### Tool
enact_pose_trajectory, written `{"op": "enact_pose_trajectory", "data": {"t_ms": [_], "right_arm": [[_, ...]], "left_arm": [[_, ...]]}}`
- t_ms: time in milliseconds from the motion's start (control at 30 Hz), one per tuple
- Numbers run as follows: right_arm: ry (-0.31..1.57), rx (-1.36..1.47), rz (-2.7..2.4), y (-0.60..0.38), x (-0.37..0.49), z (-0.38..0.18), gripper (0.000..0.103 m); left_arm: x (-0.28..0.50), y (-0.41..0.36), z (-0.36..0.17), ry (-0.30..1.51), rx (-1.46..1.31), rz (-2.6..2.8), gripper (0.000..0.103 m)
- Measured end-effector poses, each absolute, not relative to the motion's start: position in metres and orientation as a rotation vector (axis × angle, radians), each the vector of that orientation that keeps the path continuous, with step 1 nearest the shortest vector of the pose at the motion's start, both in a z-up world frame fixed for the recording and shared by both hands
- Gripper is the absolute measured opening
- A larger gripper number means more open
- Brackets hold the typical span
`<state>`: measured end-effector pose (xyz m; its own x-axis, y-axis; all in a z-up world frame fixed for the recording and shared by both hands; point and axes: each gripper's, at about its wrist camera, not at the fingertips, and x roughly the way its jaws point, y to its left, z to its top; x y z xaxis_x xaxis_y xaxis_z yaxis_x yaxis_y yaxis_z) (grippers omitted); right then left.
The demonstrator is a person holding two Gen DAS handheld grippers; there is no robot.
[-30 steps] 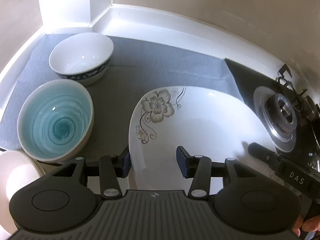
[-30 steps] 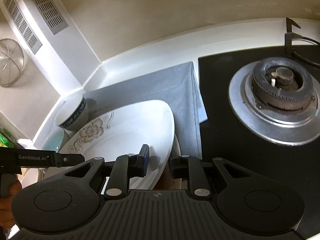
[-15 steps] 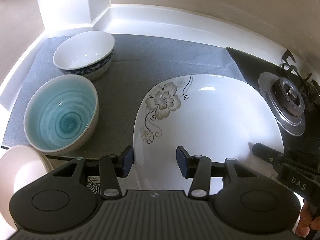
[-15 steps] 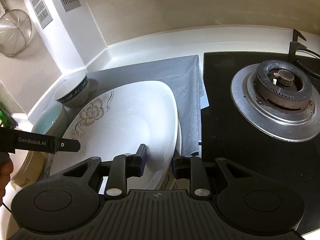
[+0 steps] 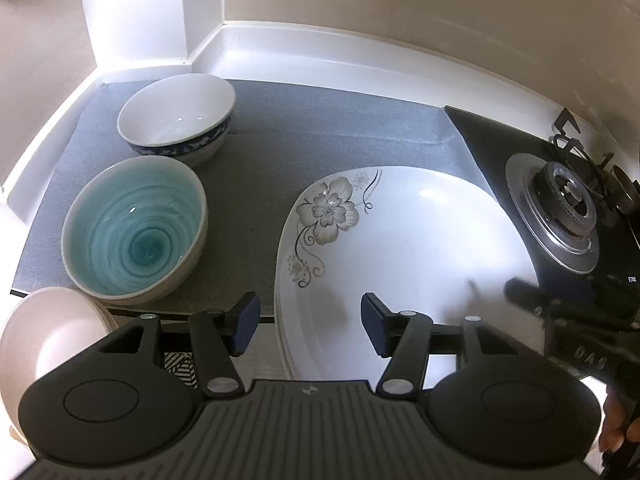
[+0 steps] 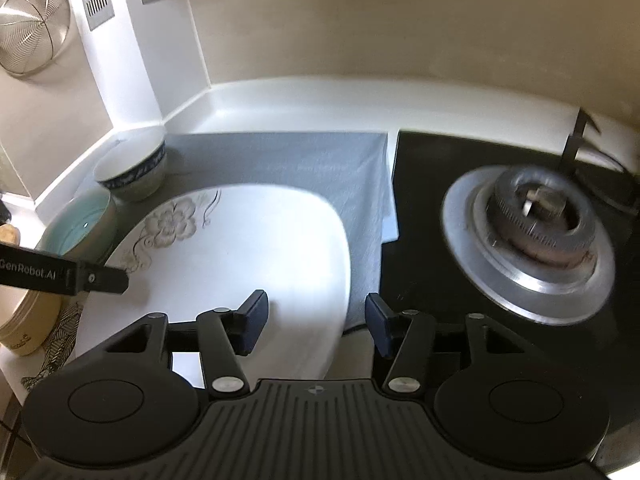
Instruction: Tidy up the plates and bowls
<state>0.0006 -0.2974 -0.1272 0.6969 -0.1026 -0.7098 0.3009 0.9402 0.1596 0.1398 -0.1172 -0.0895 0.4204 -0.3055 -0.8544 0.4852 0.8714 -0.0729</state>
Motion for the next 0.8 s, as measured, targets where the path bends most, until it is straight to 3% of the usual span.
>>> {"op": "enact_pose_trajectory", "data": {"t_ms": [133, 267, 333, 367, 800], "right_arm": [[0.763, 0.325, -0.239, -0.308, 0.0, -0.125, 0.057], [0.805, 0.411, -0.229, -0.313, 0.001, -0.127, 0.057], [0.815, 0.423, -0.219, -0.311, 0.0, -0.124, 0.064], [0.818, 0.422, -0.216, -0.309, -0.002, -0.122, 0.069], [0.88, 0.485, -0.179, -0.284, -0.023, -0.107, 0.08]], "left_arm": [[0.139, -0.112, -0.085, 1.014, 0.184, -0.487, 0.082], [0.136, -0.113, -0.079, 1.024, 0.194, -0.485, 0.088], [0.135, -0.116, -0.079, 1.058, 0.199, -0.478, 0.101], [0.134, -0.117, -0.08, 1.07, 0.203, -0.477, 0.103], [0.118, -0.122, -0.071, 1.085, 0.267, -0.484, 0.103]]}}
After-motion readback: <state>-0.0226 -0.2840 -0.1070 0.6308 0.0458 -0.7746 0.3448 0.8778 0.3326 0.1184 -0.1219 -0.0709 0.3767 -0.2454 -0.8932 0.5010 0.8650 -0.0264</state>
